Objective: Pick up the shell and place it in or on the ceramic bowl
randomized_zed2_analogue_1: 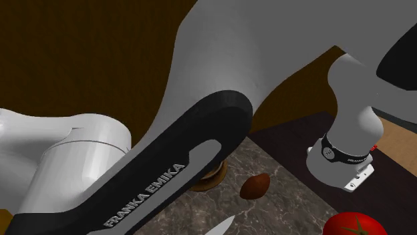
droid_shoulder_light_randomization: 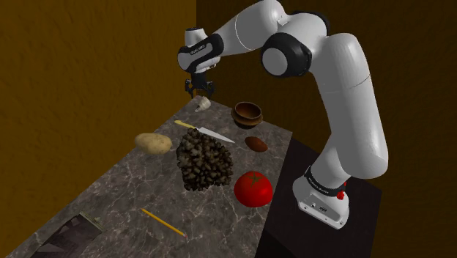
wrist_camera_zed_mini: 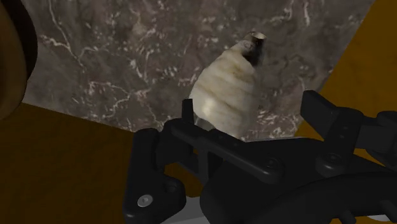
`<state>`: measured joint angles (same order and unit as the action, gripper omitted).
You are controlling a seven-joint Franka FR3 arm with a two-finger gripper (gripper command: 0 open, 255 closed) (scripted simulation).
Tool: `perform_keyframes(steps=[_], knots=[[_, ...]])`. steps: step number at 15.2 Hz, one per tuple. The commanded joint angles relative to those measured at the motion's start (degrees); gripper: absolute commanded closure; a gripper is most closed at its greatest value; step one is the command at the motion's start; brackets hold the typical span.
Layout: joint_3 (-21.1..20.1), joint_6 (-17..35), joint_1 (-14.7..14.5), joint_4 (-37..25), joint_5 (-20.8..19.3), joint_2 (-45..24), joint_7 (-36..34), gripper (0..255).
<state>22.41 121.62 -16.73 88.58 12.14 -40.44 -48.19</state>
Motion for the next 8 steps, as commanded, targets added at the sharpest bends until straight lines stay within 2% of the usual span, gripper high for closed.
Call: perform_keyframes(steps=[1, 8], knots=[[1.23, -3.28, -0.41, -3.37, -0.13, -2.42, -5.46, 0], [0.57, 0.45, 0.05, -1.86, 0.72, -4.71, -4.95, 0]])
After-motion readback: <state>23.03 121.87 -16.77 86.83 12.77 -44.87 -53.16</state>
